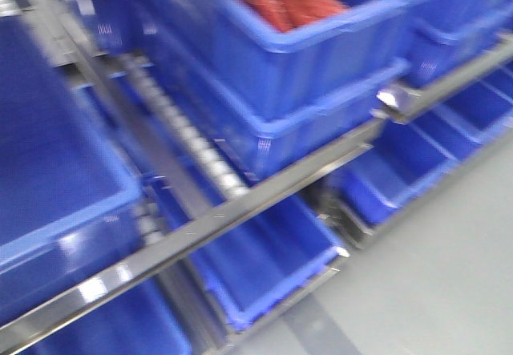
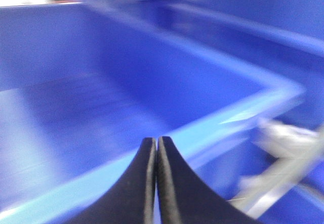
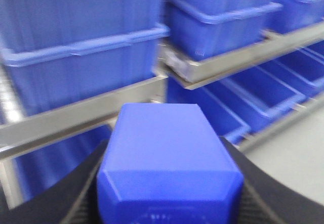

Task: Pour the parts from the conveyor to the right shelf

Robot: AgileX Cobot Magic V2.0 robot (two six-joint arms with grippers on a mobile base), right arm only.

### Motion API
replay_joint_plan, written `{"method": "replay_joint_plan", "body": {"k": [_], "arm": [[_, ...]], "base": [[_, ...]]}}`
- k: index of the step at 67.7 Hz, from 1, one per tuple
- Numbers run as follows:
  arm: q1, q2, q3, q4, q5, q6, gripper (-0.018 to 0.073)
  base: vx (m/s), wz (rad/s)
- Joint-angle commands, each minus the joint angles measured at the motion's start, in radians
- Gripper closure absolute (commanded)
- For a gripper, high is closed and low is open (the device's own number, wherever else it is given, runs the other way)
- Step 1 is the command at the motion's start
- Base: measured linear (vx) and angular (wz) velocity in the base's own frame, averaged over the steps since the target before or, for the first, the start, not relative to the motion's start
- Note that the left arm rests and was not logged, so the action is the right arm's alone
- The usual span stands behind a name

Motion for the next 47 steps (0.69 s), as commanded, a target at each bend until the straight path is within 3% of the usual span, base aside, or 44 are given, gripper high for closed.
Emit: {"method": "replay_joint_plan", "body": {"k": [1, 34, 47], "arm": [[-0.004, 0.018, -0.025, -0.006, -0.08, 0.0, 0.0565], [-0.004, 0.018, -0.025, -0.006, -0.08, 0.0, 0.0565], [-0.004, 0.018, -0.025, -0.006, -0.08, 0.0, 0.0565]], "base": [[0.04, 0.61], [0.0, 0.77], [0.01, 0.48]]}}
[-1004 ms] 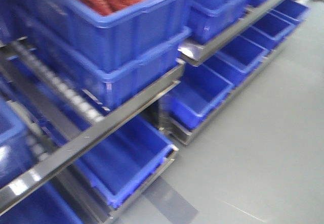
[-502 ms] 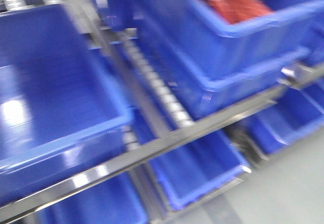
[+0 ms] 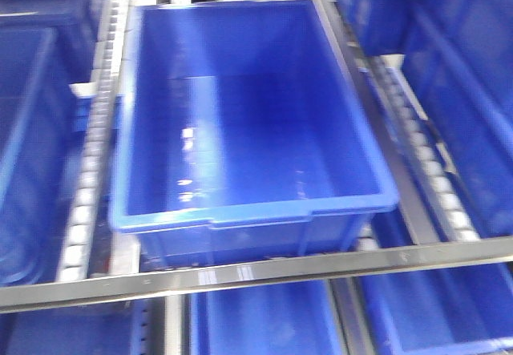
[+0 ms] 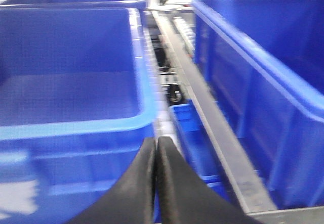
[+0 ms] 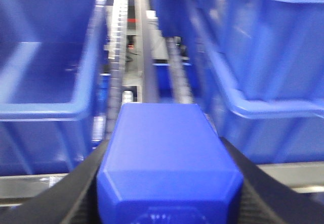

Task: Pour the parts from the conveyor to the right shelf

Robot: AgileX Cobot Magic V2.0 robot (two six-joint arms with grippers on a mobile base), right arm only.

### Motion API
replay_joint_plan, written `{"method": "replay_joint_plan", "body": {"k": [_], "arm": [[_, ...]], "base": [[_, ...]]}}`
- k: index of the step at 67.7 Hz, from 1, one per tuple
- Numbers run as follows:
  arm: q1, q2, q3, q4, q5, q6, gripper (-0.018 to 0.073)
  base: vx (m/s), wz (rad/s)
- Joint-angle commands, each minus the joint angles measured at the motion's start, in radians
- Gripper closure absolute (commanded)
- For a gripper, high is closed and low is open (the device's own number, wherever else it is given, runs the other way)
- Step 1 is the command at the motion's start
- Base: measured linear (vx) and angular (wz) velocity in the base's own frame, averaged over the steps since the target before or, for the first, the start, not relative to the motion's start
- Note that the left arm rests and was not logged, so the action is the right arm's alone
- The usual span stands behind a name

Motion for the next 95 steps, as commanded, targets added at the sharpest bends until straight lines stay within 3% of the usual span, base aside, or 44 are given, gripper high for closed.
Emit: {"method": "replay_joint_plan", "body": {"k": [1, 95], "arm": [[-0.004, 0.018, -0.025, -0.009, -0.08, 0.0, 0.0565], [-0.004, 0.018, -0.025, -0.009, -0.08, 0.0, 0.0565]], "base": [[0.02, 0.25], [0.03, 0.05]]}}
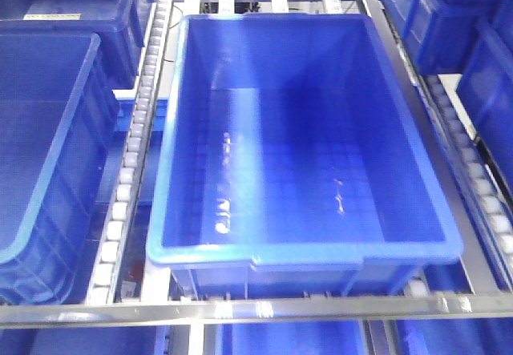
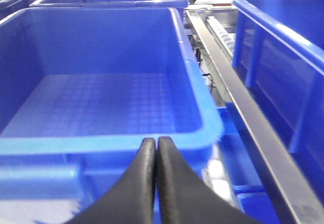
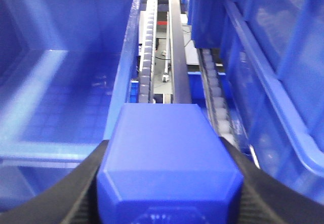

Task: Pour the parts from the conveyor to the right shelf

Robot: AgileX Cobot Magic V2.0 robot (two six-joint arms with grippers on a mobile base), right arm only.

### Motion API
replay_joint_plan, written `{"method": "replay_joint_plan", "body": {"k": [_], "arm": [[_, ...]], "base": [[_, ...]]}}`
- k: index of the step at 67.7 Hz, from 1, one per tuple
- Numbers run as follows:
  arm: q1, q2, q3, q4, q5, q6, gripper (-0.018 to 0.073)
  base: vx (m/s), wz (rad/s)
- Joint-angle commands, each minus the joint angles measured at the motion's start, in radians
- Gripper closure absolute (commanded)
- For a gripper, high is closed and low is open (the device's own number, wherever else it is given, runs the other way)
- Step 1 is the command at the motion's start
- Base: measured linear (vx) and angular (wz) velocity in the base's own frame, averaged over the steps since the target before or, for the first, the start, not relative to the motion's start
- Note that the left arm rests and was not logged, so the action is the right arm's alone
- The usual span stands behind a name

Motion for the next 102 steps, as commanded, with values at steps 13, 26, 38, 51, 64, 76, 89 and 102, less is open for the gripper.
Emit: {"method": "replay_joint_plan", "body": {"k": [13, 26, 38, 51, 64, 76, 89, 102], "arm": [[-0.004, 0.018, -0.025, -0.009, -0.08, 0.0, 0.0565], [-0.004, 0.018, -0.025, -0.009, -0.079, 0.0, 0.0565], [-0.004, 0.018, -0.025, -0.009, -0.079, 0.0, 0.0565], [-0.004, 0.018, -0.025, -0.009, -0.08, 0.0, 0.0565], [-0.004, 0.018, -0.025, -0.009, -0.08, 0.0, 0.0565], [-0.004, 0.018, -0.025, -0.009, -0.08, 0.0, 0.0565], [-0.004, 0.018, -0.025, -0.009, -0.08, 0.0, 0.0565], [-0.004, 0.018, -0.025, -0.009, -0.101, 0.0, 0.0565]], "base": [[0.12, 0.06], [0.14, -0.02], [0.13, -0.03], [0.1, -0.03], [0.06, -0.04], [0.03, -0.02], [0.0, 0.0], [0.0, 0.0]]}}
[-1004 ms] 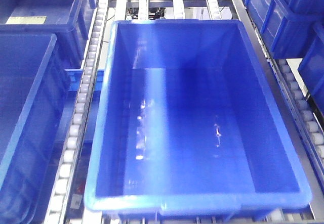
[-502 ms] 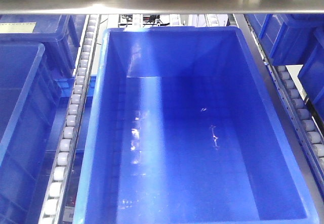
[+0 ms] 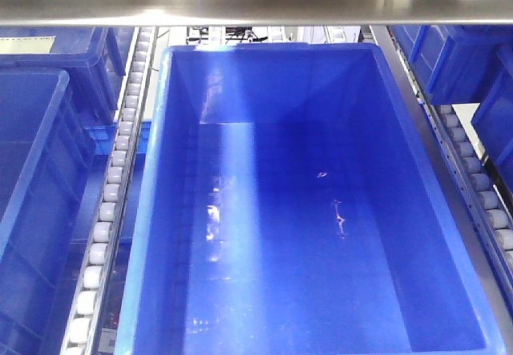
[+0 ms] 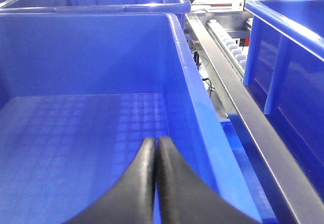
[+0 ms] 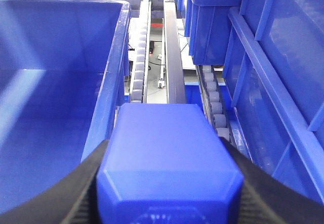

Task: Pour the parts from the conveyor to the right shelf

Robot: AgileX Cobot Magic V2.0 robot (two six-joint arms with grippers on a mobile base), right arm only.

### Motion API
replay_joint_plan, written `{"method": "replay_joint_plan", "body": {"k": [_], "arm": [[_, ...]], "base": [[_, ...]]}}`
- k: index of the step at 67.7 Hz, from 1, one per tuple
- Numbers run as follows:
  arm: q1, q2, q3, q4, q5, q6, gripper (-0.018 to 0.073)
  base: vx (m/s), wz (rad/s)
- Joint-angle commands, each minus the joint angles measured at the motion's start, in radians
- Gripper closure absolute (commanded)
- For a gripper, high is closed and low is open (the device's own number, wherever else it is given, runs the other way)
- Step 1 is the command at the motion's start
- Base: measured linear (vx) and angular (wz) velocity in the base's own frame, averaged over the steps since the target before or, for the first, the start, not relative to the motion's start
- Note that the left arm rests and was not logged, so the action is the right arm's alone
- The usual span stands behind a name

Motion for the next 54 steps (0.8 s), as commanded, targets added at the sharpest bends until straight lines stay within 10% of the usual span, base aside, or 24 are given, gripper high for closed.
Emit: {"method": "replay_joint_plan", "body": {"k": [1, 38, 54], "arm": [[-0.004, 0.018, -0.025, -0.009, -0.105, 0.0, 0.0565], [-0.004, 0.098, -0.026, 0.003, -0.182, -0.019, 0.0565], [0.032, 0.345, -0.121, 0.155, -0.23, -0.232, 0.0565]], "base": [[0.0, 0.0], [0.0, 0.0], [0.0, 0.0]]}}
